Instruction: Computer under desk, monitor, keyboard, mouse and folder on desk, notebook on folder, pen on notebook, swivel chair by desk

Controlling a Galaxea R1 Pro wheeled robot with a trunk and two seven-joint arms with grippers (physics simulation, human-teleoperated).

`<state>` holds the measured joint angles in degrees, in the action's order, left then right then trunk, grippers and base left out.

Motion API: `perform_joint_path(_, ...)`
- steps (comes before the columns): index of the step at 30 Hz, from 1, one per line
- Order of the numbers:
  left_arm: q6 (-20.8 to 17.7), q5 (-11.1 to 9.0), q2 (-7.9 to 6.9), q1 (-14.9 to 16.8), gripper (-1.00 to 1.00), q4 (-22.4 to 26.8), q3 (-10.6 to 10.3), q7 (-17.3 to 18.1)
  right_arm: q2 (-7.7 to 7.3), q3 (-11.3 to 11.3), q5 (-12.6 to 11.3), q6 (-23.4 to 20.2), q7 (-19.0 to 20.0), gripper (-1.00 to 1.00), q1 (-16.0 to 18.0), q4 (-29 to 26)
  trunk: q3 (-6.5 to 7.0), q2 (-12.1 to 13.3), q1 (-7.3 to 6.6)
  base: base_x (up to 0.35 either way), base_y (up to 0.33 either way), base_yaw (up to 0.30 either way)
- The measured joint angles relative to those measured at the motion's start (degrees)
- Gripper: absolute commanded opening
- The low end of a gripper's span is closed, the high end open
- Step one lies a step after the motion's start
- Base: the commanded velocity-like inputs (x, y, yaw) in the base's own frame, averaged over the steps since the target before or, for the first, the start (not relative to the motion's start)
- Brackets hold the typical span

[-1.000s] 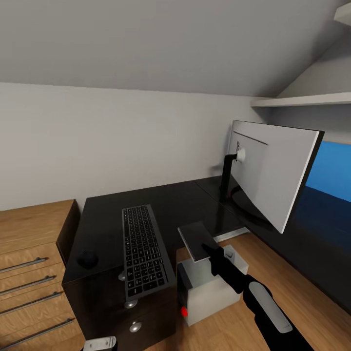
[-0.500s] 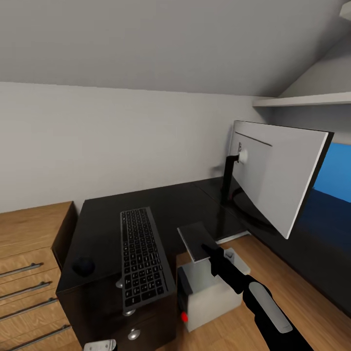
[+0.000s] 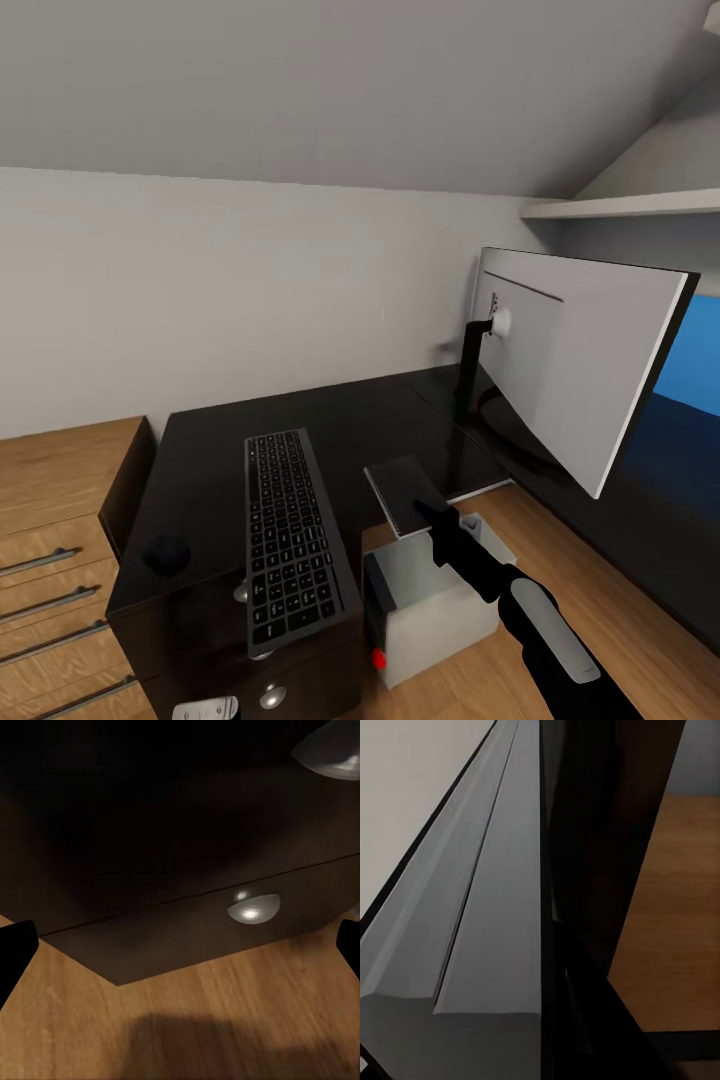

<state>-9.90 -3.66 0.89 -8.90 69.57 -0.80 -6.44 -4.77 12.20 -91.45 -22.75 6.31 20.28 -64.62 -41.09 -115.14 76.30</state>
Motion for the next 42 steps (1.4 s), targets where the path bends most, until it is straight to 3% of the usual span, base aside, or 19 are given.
perform_joint_path(19, 0.0, 0.0, 0.00, 0.0, 1.00, 0.0, 0.0, 0.0, -0.01, 0.0, 0.1, 0.0, -0.1, -1.00, 0.0, -0.1, 0.00, 0.0, 0.00, 0.000, 0.000, 0.000)
perform_joint_path(20, 0.0, 0.0, 0.00, 0.0, 1.00, 0.0, 0.0, 0.0, -0.03, 0.0, 0.1, 0.0, -0.1, 1.00, 0.0, -0.1, 0.00, 0.0, 0.00, 0.000, 0.000, 0.000)
perform_joint_path(42, 0.1, 0.0, 0.00, 0.0, 1.00, -0.2, 0.0, 0.0, -0.17, 0.0, 0.7, 0.0, -0.1, 1.00, 0.0, -0.1, -0.01, 0.0, 0.01, -0.008, 0.000, 0.000)
